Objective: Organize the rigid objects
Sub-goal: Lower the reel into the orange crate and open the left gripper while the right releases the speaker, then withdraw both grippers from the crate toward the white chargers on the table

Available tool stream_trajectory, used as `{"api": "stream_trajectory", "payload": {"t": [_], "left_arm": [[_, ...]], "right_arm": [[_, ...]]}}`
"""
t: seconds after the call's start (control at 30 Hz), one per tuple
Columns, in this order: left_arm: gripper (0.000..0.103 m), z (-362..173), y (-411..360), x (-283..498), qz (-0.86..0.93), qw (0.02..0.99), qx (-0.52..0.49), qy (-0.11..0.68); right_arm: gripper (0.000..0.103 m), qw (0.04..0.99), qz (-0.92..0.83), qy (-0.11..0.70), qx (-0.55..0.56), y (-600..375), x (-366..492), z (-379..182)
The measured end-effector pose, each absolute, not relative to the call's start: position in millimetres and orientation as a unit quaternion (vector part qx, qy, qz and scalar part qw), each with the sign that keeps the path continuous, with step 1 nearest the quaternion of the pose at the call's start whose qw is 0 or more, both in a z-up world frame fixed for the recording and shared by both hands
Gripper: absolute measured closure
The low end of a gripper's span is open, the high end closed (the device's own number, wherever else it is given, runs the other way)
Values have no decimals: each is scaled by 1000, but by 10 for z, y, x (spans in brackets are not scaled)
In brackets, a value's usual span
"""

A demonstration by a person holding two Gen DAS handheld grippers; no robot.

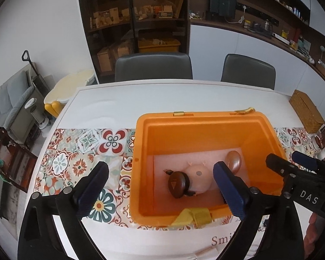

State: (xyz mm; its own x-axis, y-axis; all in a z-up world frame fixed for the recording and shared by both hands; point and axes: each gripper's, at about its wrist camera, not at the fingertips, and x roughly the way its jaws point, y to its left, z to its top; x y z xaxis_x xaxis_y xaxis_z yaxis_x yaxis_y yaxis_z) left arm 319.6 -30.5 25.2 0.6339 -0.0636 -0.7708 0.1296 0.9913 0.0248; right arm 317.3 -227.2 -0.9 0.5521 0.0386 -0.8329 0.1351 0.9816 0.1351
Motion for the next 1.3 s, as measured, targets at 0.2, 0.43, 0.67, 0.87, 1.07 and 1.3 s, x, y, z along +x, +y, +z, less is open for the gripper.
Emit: {"api": "stream_trajectory", "payload": {"t": [0.2,0.43,0.67,0.87,1.07,1.3], "left_arm": [[1,301,-295,3026,-60,905,35,419],[0,336,-282,2816,-66,906,37,416],[0,345,-291,2644,-80,904,30,419],[0,308,-277,2517,-87,901,18,424],[0,205,-285,2420,-91,895,19,437],[0,99,-291,2314,-94,888,19,450]], "right_arm": [[27,882,-34,460,92,-2270,2962,102],[26,886,-44,452,95,-2280,2685,175],[25,885,-54,450,105,-2310,2433,204],[24,884,-61,449,113,-2333,2267,192],[23,878,-70,458,118,-2347,2126,103],[23,872,-69,469,122,-2342,2016,4]]}}
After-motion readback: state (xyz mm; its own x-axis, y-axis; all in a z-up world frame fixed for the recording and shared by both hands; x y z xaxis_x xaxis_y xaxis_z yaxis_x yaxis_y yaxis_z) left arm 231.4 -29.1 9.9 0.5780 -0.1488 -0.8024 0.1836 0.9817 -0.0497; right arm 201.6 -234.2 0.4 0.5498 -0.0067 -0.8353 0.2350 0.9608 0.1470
